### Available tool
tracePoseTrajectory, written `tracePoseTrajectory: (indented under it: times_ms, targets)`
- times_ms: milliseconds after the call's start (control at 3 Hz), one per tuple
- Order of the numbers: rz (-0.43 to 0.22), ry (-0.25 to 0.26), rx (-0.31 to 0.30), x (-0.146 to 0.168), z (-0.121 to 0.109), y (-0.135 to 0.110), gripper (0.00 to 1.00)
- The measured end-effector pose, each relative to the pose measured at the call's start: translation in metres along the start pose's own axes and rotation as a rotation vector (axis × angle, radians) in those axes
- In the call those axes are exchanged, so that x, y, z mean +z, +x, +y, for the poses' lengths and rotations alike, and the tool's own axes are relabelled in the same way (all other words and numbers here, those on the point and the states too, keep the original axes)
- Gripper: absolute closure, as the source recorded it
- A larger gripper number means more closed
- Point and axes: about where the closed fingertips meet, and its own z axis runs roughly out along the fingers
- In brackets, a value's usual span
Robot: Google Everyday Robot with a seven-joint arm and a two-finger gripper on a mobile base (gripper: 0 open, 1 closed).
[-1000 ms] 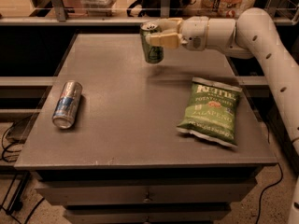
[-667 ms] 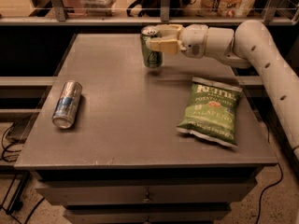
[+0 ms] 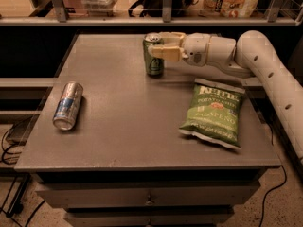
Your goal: Place green can upright
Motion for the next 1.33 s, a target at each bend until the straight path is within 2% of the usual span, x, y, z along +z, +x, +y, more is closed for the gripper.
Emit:
tracePoseTrajectory:
  times_ms: [667, 1000, 1333]
  targets:
    - [-0.008, -0.007, 0.014, 0.0021, 0.0049, 0.0058, 0.12]
    - [-0.008, -0.012, 0.014, 0.0048, 0.0063, 0.0055, 0.0]
    - [-0.008, -0.012, 0.014, 0.005, 0.0063, 0.0055, 0.0]
